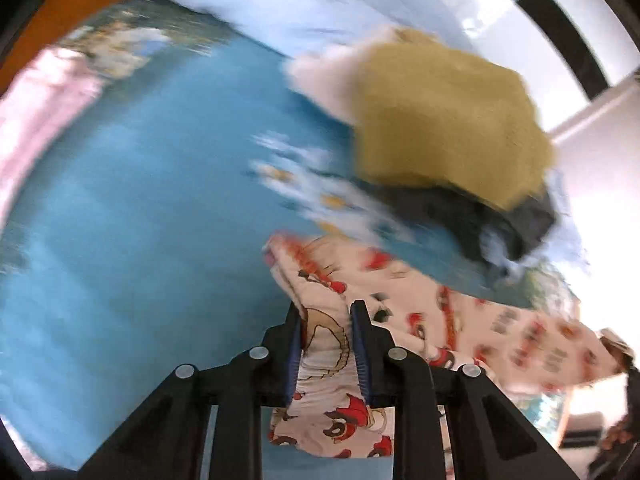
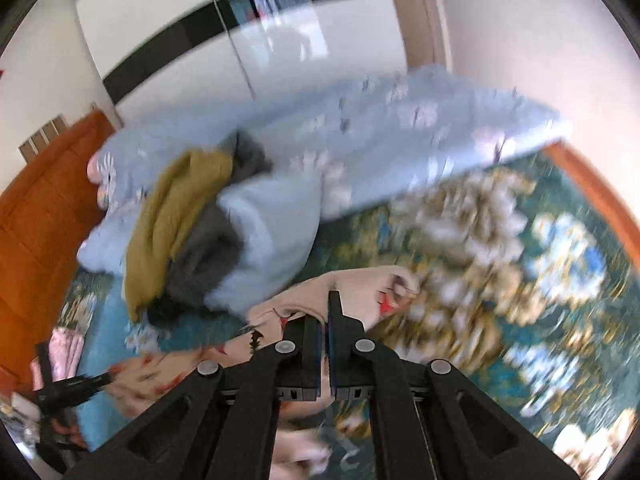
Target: Fold clothes
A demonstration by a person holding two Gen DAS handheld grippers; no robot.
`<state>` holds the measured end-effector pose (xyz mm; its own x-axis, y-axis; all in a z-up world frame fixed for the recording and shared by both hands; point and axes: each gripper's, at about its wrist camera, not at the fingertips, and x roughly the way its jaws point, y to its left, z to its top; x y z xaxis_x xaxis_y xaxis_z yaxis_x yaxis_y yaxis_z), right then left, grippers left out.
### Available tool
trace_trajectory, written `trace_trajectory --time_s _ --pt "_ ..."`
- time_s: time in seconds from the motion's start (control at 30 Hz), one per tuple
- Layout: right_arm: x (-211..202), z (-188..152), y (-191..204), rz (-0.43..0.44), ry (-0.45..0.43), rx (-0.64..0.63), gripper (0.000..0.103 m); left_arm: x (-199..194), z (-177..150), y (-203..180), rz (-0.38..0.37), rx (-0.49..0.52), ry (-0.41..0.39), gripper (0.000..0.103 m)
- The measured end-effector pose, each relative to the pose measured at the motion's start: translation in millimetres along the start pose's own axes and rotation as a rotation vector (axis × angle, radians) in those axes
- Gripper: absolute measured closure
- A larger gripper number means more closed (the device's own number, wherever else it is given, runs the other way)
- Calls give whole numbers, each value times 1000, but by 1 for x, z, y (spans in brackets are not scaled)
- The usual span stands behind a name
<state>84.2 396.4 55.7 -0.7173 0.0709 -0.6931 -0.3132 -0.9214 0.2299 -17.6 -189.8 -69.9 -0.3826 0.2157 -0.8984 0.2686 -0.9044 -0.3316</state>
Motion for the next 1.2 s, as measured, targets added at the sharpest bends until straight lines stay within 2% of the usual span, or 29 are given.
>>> trace_trajectory --time_s 0.07,0.2,0.33,0.5,0.6,0.67,0.77,0.83,0.87,0.9,0.97,1.1,1.2 --pt "8 6 -12 -38 -4 6 101 0 7 28 45 -28 -9 78" --pt "57 0 -41 -124 76 33 101 19 6 56 73 -111 18 78" --pt "81 10 -42 -138 93 29 101 13 15 38 83 -35 -18 78" --pt "46 52 -9 -71 -75 -85 101 -3 29 25 46 -4 -78 78" --pt "41 59 -11 -69 -139 -78 101 16 31 23 88 15 -42 78" --pt "62 51 -18 -117 -101 -82 101 37 30 25 113 18 17 75" --pt "117 25 -37 -228 35 -59 101 52 23 32 115 -16 73 72" --pt "149 5 -54 -279 147 -7 101 52 18 35 106 -45 88 51" --pt "158 -4 -61 -287 184 26 95 49 16 37 84 -58 88 46" --pt "162 -11 -65 -293 204 54 83 46 13 40 60 -70 86 39" --pt "158 -20 -67 -304 200 66 59 38 7 44 41 -117 85 39" --pt "134 -25 -60 -347 179 19 56 25 -8 52 15 -219 82 36" --pt "105 -36 -53 -304 171 23 53 27 -17 55 65 -238 117 36"
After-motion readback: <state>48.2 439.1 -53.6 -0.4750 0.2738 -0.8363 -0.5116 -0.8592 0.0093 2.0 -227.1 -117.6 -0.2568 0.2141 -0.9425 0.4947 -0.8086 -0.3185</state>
